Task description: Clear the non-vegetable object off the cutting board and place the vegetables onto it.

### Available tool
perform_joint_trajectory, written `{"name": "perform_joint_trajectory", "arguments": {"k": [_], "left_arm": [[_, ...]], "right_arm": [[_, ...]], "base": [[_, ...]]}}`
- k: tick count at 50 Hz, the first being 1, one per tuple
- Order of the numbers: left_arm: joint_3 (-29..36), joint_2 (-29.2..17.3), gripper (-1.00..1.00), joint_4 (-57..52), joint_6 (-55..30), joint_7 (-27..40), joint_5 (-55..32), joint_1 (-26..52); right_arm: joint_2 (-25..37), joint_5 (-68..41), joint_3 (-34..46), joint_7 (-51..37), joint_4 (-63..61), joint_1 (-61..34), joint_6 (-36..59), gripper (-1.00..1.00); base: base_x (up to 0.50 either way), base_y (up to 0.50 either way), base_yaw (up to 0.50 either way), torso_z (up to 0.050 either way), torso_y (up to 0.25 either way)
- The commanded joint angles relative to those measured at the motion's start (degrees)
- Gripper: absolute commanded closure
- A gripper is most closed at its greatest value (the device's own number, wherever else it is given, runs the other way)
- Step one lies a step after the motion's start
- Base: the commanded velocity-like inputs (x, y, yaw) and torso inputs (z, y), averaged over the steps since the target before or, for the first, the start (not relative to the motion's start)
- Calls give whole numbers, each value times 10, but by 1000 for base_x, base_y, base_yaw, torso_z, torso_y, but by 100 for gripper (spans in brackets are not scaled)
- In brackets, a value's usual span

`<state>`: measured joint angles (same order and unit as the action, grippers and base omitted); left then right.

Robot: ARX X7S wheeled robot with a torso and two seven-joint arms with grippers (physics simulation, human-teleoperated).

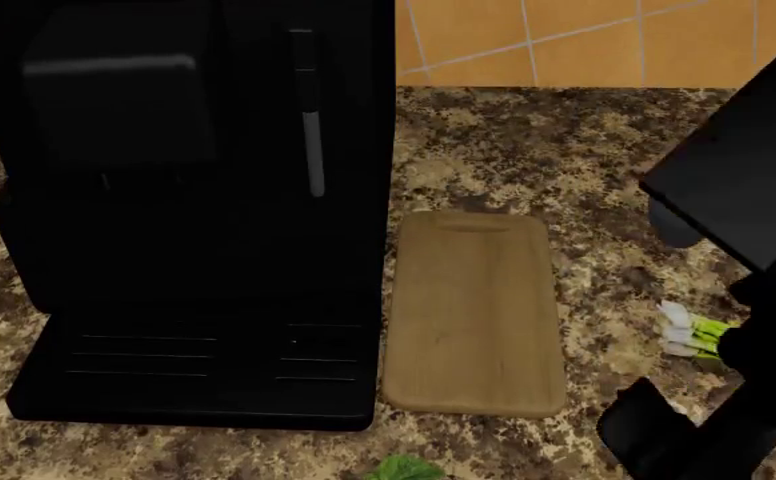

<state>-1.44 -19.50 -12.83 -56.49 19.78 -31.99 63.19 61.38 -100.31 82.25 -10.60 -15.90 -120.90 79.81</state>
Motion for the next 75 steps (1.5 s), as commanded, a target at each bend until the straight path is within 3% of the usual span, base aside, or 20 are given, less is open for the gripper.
{"name": "perform_joint_trajectory", "arguments": {"k": [1,13,20,31,42,50,75], "left_arm": [[8,5,-100,9,3,-8,-22,-7],[15,7,-100,12,8,-9,-22,-8],[17,6,-100,14,13,-10,-21,-11],[15,5,-100,20,19,-13,-24,-12],[14,6,-100,22,23,-11,-26,-16],[15,8,-100,19,20,-8,-29,-17],[21,3,-100,25,33,-6,-24,-24]], "right_arm": [[26,-306,36,-274,-37,-33,-108,-100],[48,-410,65,-395,-141,6,-247,-100],[80,-443,81,-419,-200,27,-268,-100],[98,-532,92,-491,-244,2,-273,-100],[122,-559,101,-499,-272,12,-264,-100],[121,-555,132,-570,-229,2,-178,-100],[49,-342,88,-396,-138,88,-57,-100]], "base": [[0,0,0,0,0],[0,0,-3,0,0],[2,0,-3,0,0],[3,0,-3,0,0],[5,0,-4,0,0],[2,-1,-3,0,0],[3,0,-3,0,0]]}}
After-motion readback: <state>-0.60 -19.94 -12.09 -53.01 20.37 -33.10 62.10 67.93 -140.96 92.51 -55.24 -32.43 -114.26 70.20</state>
